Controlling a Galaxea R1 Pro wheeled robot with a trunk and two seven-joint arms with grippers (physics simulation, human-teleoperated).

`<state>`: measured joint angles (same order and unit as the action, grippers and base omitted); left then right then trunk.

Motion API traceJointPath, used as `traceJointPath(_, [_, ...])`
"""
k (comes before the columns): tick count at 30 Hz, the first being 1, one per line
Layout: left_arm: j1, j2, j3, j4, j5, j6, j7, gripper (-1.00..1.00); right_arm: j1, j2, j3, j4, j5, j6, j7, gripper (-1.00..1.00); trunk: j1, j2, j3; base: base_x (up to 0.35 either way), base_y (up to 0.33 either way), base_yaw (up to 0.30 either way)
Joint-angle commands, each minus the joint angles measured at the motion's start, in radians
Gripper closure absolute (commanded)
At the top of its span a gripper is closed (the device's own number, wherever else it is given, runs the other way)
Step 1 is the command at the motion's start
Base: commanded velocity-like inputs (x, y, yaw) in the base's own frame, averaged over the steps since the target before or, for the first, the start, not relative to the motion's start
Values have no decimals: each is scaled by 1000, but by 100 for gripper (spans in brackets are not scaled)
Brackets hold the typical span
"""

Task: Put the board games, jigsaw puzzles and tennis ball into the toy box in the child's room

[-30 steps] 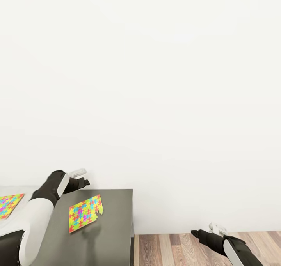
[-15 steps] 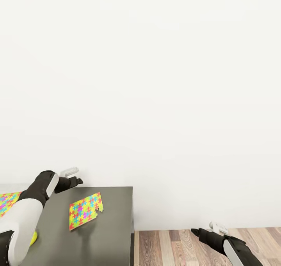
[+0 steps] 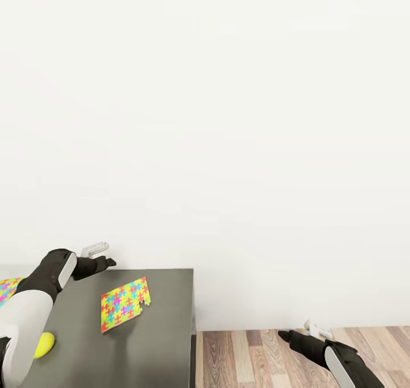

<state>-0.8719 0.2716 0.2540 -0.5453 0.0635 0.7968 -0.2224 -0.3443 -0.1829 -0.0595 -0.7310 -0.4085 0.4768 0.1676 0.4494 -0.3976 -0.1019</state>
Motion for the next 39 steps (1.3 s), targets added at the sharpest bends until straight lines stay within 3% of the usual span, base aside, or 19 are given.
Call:
traceJointPath(1, [-1, 0, 1, 0, 5, -7, -7, -100, -1, 0, -3, -2, 5, 7, 4, -100, 1, -2, -4, 0, 0, 0])
traceJointPath(14, [0, -7, 0, 66, 3, -88, -21, -100, -5, 2, -3, -8, 30, 9, 8, -100, 1, -2, -25, 0, 0, 0])
traceJointPath(39, [1, -10, 3, 73, 5, -99, -18, -100, -7, 7, -3, -19, 31, 11, 9, -100, 1, -2, -67, 0, 0, 0])
